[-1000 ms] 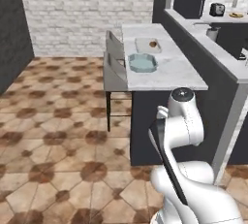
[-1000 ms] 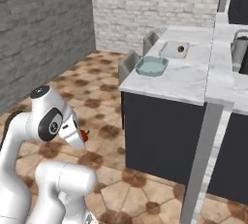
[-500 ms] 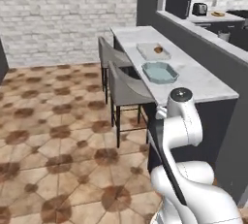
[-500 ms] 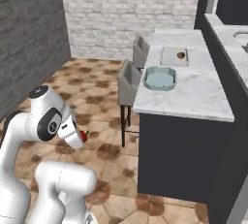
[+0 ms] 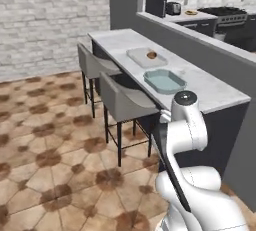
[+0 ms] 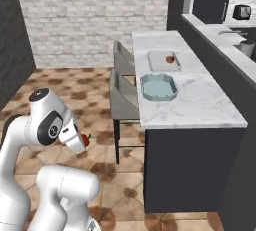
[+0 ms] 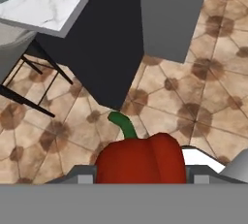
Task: Place the cold items (potato and bell pepper) from the fridge in one tupperware on the dining counter. Place the warm items (kebab skewer and hot dog) in the stove area in another tupperware.
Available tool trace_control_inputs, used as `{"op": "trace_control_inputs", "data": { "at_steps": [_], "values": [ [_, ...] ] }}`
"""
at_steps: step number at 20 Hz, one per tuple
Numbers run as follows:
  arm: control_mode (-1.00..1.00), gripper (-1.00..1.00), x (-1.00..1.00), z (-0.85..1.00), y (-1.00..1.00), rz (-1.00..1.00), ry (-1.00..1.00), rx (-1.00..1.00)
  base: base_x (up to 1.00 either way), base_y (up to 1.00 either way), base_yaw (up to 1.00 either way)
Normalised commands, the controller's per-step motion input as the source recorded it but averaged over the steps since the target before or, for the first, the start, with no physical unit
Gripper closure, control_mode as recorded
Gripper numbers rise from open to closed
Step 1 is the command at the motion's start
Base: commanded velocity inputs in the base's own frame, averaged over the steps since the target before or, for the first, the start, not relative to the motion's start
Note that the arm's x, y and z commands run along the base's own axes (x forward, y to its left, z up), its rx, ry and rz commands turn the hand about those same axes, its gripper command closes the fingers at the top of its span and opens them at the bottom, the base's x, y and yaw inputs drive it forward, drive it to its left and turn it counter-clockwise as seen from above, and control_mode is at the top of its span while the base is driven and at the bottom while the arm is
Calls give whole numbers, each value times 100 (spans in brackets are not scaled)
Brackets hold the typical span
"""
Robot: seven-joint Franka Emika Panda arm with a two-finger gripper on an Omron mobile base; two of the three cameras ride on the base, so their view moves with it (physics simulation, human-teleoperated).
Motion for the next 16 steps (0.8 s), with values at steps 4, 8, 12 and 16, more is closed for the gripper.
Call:
{"op": "trace_control_inputs", "data": {
  "at_steps": [4,8,12,16],
  "values": [
    [100,100,0,0,0,0,0,0,37,50,-48],
    [100,100,0,0,0,0,0,0,26,75,-44],
    [100,100,0,0,0,0,0,0,17,98,-36],
    [100,100,0,0,0,0,0,0,16,100,-36]
  ]
}}
